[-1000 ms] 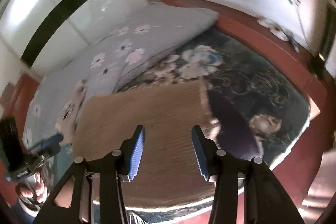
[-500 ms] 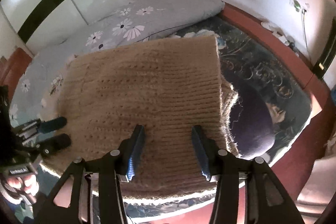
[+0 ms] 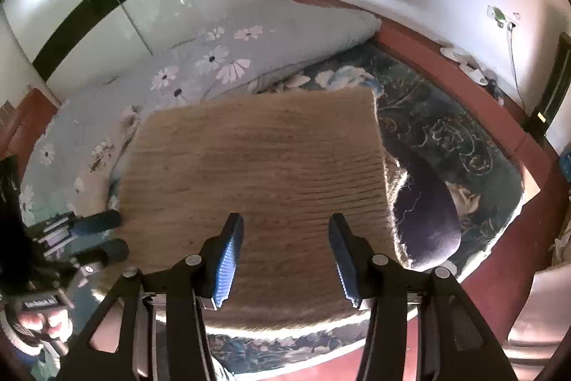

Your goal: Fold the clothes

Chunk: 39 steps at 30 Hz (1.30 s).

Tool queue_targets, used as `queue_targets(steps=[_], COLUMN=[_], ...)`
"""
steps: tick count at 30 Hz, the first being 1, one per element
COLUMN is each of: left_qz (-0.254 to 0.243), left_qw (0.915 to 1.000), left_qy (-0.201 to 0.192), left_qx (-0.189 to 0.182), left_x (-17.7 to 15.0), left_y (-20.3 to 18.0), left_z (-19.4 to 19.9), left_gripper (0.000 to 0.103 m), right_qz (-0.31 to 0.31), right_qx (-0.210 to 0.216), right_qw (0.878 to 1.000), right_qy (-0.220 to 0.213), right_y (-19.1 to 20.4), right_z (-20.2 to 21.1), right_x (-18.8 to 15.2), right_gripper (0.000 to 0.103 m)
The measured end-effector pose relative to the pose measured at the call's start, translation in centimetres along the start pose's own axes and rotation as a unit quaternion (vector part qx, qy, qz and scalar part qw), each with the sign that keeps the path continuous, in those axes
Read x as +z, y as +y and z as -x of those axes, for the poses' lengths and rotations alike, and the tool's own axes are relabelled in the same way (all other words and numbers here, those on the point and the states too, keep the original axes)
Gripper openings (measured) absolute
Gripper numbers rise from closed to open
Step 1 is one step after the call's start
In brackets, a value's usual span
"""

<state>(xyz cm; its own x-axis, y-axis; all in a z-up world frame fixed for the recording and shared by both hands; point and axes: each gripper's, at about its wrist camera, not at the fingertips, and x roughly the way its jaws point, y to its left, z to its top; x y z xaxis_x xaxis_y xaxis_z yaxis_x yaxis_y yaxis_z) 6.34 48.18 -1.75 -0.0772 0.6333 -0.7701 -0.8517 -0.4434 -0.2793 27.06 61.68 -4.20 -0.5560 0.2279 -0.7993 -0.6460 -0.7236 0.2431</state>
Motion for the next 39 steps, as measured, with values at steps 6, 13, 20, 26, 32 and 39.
queue_targets(steps=[6,13,20,26,32,39], left_qz=[0.003,-0.003,0.005,0.012,0.002,0.005], left_qw=[0.9999,0.9997,0.9999,0.9999,0.9998,0.9995], left_qy=[-0.015,-0.023,-0.011,0.001,0.003,0.008], left_qx=[-0.006,-0.006,-0.009,0.000,0.019,0.032], left_x=[-1.8,-4.3,-7.5,-9.8,-10.8,-11.9], left_y=[-1.1,-2.7,-2.9,-2.5,-2.4,-2.0], left_z=[2.0,3.2,3.1,2.9,3.4,3.7], left_gripper=[0.062,0.077,0.092,0.103,0.103,0.103], right_qz=[0.006,-0.001,-0.029,-0.074,-0.097,-0.077], right_qx=[0.000,-0.020,-0.027,-0.024,-0.017,-0.032], right_qw=[1.000,1.000,0.999,0.997,0.995,0.996], right_qy=[-0.024,-0.023,-0.008,-0.002,-0.009,-0.020], right_y=[2.0,3.6,3.8,3.2,3.7,5.1], right_z=[2.9,4.5,4.3,3.9,4.3,5.2], right_x=[-2.5,-6.9,-11.4,-13.6,-15.5,-16.0], right_gripper=[0.051,0.058,0.064,0.065,0.089,0.089])
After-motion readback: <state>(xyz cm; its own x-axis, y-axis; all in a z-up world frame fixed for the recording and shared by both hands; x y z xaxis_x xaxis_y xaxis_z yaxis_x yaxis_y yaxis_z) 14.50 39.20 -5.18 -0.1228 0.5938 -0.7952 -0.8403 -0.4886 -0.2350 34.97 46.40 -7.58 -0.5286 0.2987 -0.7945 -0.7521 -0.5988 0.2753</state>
